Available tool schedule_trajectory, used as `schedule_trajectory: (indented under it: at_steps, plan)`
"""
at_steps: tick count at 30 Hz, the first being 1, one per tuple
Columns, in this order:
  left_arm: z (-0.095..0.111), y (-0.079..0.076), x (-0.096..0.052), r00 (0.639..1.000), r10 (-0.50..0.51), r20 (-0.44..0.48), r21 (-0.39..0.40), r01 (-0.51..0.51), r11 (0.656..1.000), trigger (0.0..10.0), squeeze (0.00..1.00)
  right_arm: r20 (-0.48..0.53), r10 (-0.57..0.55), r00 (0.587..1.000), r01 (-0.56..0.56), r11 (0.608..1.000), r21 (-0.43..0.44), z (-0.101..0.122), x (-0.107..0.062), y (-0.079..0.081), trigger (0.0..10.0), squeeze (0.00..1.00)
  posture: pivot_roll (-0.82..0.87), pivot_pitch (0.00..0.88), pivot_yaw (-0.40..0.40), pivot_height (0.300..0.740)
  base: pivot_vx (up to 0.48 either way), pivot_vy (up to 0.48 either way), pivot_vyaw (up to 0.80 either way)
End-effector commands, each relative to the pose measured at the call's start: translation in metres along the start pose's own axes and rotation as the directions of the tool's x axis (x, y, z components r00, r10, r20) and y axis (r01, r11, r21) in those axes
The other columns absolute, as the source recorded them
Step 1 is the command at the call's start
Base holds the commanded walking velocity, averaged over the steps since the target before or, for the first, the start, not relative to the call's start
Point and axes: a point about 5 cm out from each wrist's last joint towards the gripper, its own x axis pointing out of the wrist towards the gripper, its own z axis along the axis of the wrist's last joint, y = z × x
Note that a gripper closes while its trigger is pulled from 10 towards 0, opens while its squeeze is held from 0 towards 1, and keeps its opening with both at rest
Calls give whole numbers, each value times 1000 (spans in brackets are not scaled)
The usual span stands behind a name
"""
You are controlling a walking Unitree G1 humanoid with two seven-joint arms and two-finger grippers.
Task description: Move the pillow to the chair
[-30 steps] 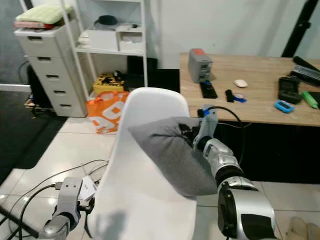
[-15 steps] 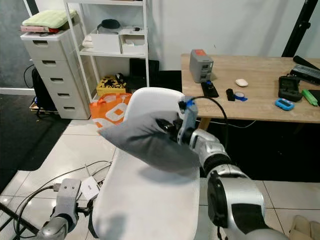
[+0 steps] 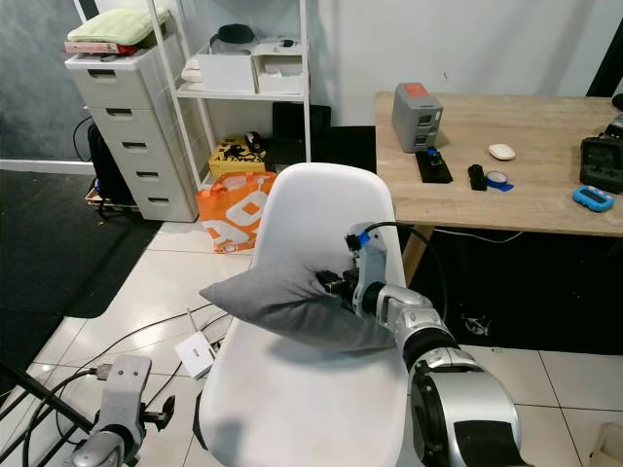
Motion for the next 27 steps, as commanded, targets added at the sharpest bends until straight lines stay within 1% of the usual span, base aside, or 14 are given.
schedule_trajectory:
  at_steps: [1, 3, 5, 7, 8, 9, 10, 13, 16, 20, 23, 26, 27]
  plan:
    - [-9, 8, -5, 1000, 5, -28, 32, -4, 999, 10000, 0, -59, -51, 997, 50, 999, -11, -15, -6, -7, 10000, 0, -122, 116, 21, 695, 0, 0, 0]
    - [-10, 8, -5, 1000, 5, -30, 32, -4, 999, 10000, 0, -69, -66, 995, 65, 998, -19, -17, -6, -8, 10000, 0, -122, 116, 21, 690, 0, 0, 0]
    - [-11, 8, -6, 999, 5, -35, 35, -4, 999, 10000, 0, -112, -129, 985, 125, 991, -43, -23, -9, -12, 10000, 0, -122, 112, 20, 680, 0, 0, 0]
    - [-12, 8, -6, 999, 4, -36, 35, -3, 999, 10000, 0, -122, -144, 982, 139, 989, -50, -25, -9, -13, 10000, 0, -122, 112, 20, 675, 0, 0, 0]
    - [-13, 8, -6, 999, 4, -40, 37, -3, 999, 10000, 0, -135, -172, 976, 167, 985, -51, -28, -10, -14, 10000, 0, -122, 106, 19, 670, 0, 0, 0]
    - [-15, 6, -7, 999, 5, -49, 39, -3, 999, 10000, 0, -158, -225, 961, 220, 974, -49, -34, -12, -17, 10000, 0, -122, 100, 16, 660, 0, 0, 0]
    - [-15, 6, -7, 999, 5, -49, 39, -3, 999, 10000, 0, -158, -225, 961, 220, 974, -49, -34, -12, -17, 10000, 0, -122, 100, 16, 660, 0, 0, 0]
    - [-17, 3, -7, 998, 24, -56, 51, -21, 998, 10000, 0, -165, -293, 942, 293, 956, -24, -39, -16, -23, 10000, 0, -122, 98, 13, 645, 0, 0, 0]
    - [-18, 2, -8, 998, 32, -59, 58, -29, 998, 10000, 0, -165, -305, 938, 306, 952, -17, -39, -17, -24, 10000, 0, -122, 98, 12, 640, 0, 0, 0]
    - [-21, 0, -9, 995, 72, -71, 87, -65, 994, 10000, 0, -175, -325, 929, 329, 944, -9, -42, -20, -27, 10000, 0, -123, 100, 11, 620, 0, 0, 0]
    - [-23, -3, -9, 993, 87, -78, 106, -79, 991, 10000, 0, -181, -367, 912, 371, 929, -16, -45, -24, -32, 10000, 0, -124, 103, 12, 605, 0, 0, 0]
    - [-23, -5, -9, 993, 88, -80, 112, -79, 991, 10000, 0, -183, -384, 905, 387, 922, -19, -46, -26, -34, 10000, 0, -127, 101, 14, 595, 0, 0, 0]
    - [-23, -8, -9, 993, 87, -80, 115, -77, 990, 10000, 0, -184, -406, 895, 409, 912, -22, -46, -28, -36, 10000, 0, -126, 101, 13, 590, 0, 0, 0]
